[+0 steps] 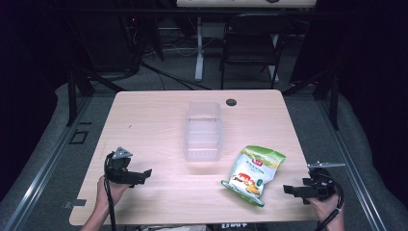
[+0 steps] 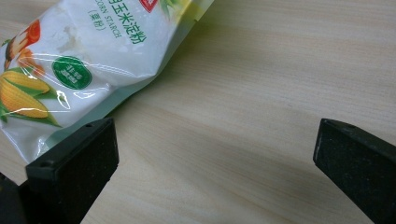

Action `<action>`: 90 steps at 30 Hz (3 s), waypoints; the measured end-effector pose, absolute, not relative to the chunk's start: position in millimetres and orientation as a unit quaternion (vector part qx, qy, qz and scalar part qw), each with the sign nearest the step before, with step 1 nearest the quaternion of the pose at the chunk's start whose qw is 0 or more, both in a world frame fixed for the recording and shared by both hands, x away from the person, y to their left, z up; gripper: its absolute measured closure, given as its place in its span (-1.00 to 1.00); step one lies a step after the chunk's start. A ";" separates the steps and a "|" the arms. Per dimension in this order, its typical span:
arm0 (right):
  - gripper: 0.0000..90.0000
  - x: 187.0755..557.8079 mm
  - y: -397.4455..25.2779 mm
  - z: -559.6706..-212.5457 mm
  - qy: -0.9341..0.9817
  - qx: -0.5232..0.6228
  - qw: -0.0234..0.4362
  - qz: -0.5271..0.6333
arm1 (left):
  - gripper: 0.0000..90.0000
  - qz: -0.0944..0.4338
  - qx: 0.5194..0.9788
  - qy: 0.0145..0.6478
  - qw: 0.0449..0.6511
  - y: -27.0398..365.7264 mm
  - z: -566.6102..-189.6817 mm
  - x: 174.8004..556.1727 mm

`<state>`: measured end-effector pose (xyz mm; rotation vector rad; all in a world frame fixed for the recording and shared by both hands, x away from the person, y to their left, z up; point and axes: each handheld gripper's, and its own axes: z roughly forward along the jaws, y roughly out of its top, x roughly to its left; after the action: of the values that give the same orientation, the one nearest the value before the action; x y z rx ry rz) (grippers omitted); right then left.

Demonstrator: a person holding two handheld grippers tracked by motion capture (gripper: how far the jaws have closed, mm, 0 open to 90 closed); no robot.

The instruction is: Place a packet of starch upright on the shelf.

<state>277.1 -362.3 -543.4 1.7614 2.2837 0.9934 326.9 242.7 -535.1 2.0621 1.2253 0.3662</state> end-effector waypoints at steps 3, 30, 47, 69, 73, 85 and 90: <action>-1.00 278.4 -361.3 -543.9 0.750 0.574 0.041 0.325 | -1.00 0.146 0.802 0.455 0.357 242.2 -534.1 328.3; -1.00 297.7 -346.9 -544.2 0.760 0.556 0.016 0.337 | -1.00 0.146 0.821 0.430 0.346 233.8 -538.1 333.0; -1.00 323.1 -329.4 -543.6 0.770 0.539 0.015 0.342 | -1.00 0.144 0.825 0.424 0.345 233.1 -540.8 335.7; -0.57 365.3 -315.9 -554.6 0.752 0.547 -0.026 0.368 | -1.00 0.144 0.827 0.422 0.343 233.0 -541.3 335.8; -0.39 365.0 -314.7 -554.6 0.750 0.549 -0.024 0.368 | -0.99 0.143 0.828 0.422 0.340 232.9 -541.5 336.2; 0.54 362.4 -306.9 -556.0 0.757 0.546 -0.021 0.357 | -0.99 0.139 0.828 0.423 0.340 232.6 -541.4 335.9; 0.82 361.2 -303.0 -555.3 0.762 0.537 -0.025 0.361 | -0.99 0.139 0.829 0.422 0.340 232.4 -541.5 335.9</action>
<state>361.2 -303.0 -555.3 1.7149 2.4327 1.1508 335.9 232.4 -541.5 2.1570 1.0996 0.3626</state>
